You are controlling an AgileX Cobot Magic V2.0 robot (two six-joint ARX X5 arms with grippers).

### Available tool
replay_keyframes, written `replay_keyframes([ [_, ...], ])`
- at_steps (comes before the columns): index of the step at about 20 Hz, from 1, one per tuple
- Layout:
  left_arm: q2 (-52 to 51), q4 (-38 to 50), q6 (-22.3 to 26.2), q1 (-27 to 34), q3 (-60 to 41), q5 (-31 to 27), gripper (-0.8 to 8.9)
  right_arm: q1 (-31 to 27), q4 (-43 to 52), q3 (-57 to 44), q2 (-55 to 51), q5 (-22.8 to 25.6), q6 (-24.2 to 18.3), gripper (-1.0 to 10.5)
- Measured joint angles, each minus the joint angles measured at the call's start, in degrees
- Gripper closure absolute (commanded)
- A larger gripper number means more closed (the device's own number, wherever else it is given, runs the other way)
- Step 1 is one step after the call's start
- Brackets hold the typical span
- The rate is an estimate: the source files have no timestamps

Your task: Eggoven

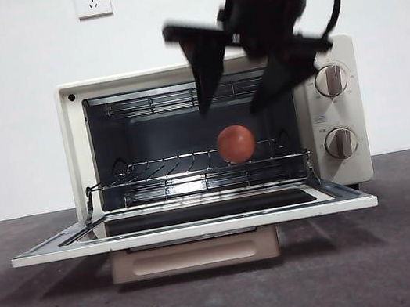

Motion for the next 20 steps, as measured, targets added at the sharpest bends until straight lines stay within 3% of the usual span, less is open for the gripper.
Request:
replay_keyframes([
  [4, 4.1, 6.9, -0.7, 0.2, -2.4, 0.1, 8.07, 4.5, -8.3, 0.0, -11.1, 0.5, 0.0, 6.1],
  [8, 10.2, 16.8, -3.6, 3.0, -9.4, 4.1, 8.07, 7.8, -17.7, 0.0, -23.8, 0.6, 0.0, 6.1],
  [15, 26.6, 30.5, -5.2, 12.0, -14.4, 14.2, 8.07, 8.0, -31.6, 0.0, -41.4, 5.0, 0.0, 6.1],
  [20, 41.1, 38.8, -5.8, 13.4, -14.4, 16.1, 8.07, 8.0, -33.4, 0.0, -48.0, 8.3, 0.0, 6.1],
])
